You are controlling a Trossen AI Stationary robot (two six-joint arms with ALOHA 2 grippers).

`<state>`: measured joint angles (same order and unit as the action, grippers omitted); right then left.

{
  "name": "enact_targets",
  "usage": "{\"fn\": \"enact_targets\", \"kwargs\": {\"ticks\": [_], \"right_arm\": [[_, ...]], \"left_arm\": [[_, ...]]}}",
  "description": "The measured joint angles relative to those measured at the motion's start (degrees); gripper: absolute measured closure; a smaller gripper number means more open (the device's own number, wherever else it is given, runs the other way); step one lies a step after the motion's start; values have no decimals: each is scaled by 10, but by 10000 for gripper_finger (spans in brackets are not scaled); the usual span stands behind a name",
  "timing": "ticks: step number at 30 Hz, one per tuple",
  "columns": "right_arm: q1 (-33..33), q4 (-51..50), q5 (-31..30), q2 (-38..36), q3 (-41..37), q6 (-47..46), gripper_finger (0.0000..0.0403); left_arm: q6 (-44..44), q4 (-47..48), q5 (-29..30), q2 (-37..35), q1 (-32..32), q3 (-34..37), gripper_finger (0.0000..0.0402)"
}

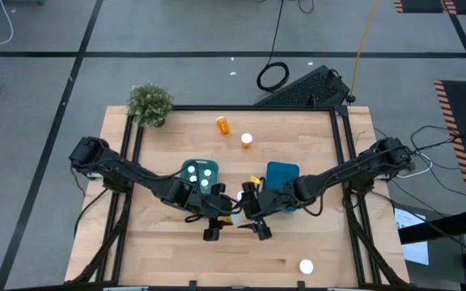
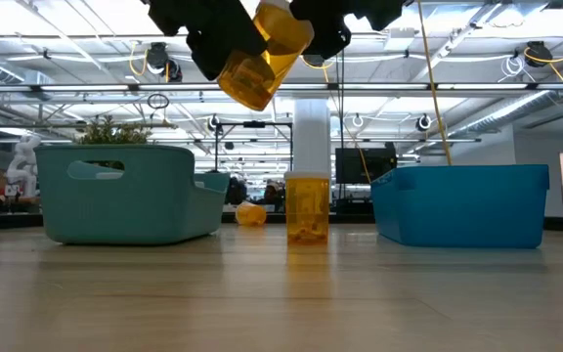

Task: Pick and place medicine bottles into bin by pill shape (circle, oval)
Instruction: Put the large orange pill bottle into the blue bin

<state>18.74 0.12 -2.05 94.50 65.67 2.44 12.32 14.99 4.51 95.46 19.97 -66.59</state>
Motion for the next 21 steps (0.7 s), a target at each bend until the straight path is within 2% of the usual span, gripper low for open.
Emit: {"fn": "enact_targets", "kwargs": {"ticks": [14, 21], "right_arm": [[0, 9, 5, -1, 0, -1, 192], [0, 7, 4, -1, 0, -1, 189]], "left_arm": [[-2, -16, -1, 0, -1, 0, 202], [-2, -17, 0, 0, -1, 0, 202]]}}
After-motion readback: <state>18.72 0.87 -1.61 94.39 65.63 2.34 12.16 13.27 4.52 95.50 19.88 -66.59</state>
